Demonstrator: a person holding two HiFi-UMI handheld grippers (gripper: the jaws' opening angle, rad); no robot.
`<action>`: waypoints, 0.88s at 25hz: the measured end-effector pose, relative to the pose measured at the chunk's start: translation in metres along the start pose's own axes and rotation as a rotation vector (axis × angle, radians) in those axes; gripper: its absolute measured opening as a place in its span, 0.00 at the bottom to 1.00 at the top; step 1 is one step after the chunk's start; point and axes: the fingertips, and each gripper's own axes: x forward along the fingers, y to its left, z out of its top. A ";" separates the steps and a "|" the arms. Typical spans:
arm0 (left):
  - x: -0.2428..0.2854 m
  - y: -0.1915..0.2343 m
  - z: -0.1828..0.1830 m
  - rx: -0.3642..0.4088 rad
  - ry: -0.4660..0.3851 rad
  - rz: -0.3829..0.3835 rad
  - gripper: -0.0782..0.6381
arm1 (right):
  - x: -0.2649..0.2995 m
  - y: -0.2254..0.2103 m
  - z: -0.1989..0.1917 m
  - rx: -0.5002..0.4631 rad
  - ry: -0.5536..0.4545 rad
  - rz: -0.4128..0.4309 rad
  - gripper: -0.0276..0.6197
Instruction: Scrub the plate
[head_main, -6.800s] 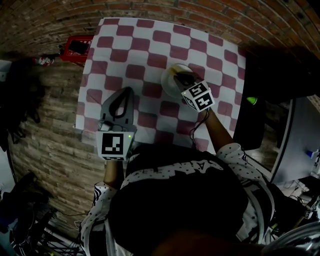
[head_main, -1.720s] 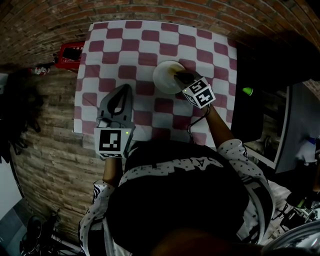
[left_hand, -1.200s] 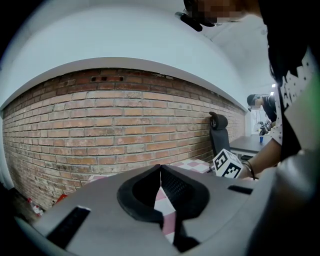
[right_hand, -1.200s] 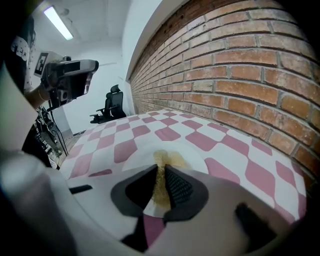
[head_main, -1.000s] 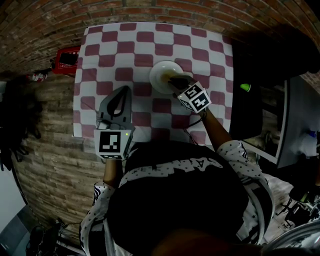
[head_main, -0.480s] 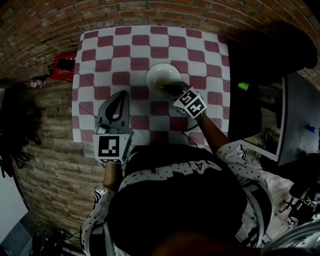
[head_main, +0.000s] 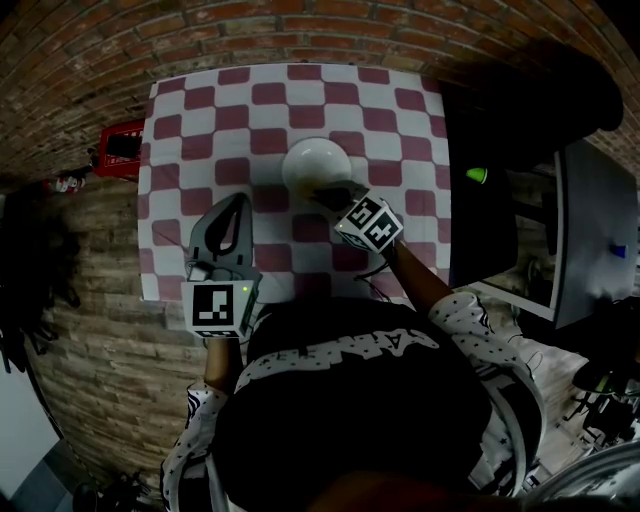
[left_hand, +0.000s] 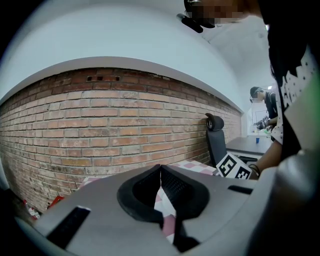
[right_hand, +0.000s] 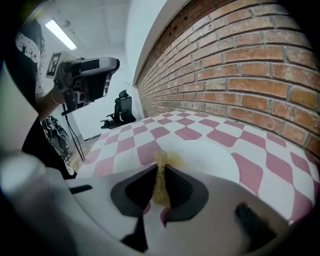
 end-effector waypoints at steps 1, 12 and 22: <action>0.000 0.000 0.000 -0.001 0.000 -0.002 0.13 | 0.000 0.003 0.001 0.002 -0.001 0.007 0.12; 0.006 -0.006 0.001 0.007 -0.003 -0.023 0.13 | -0.002 0.022 0.001 -0.001 -0.008 0.070 0.12; 0.005 -0.008 0.002 0.002 -0.009 -0.031 0.13 | -0.008 0.019 0.009 0.008 -0.042 0.054 0.12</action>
